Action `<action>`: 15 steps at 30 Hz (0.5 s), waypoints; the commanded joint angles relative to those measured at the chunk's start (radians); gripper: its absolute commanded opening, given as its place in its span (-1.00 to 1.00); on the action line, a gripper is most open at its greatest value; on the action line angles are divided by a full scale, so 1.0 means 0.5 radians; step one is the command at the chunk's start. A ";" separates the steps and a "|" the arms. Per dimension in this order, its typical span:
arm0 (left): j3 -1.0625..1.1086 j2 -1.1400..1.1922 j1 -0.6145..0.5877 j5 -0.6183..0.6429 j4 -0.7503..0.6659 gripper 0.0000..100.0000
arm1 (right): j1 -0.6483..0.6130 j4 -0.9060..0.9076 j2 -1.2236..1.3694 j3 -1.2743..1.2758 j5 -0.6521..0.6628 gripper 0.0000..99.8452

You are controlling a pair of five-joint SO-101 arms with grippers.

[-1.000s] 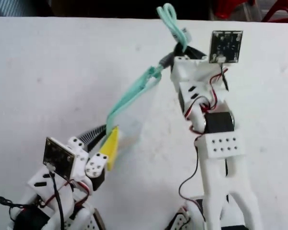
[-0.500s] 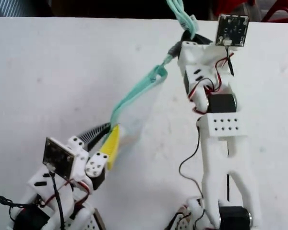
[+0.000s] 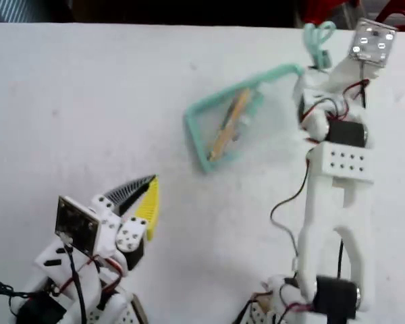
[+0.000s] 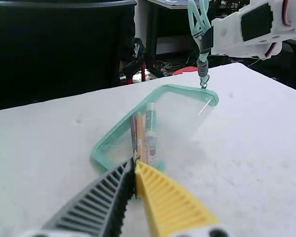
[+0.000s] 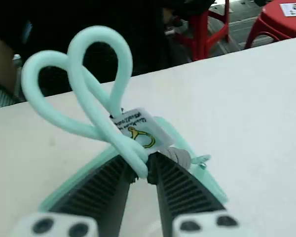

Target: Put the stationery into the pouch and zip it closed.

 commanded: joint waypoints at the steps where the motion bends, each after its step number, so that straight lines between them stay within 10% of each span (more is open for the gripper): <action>1: -0.009 0.011 0.002 -0.021 -0.028 -0.95 | -0.235 0.158 -0.376 -0.104 0.025 -0.96; 15: -0.009 0.011 -0.002 -0.021 -0.058 -0.95 | -0.855 0.689 -0.968 -0.629 0.218 -0.97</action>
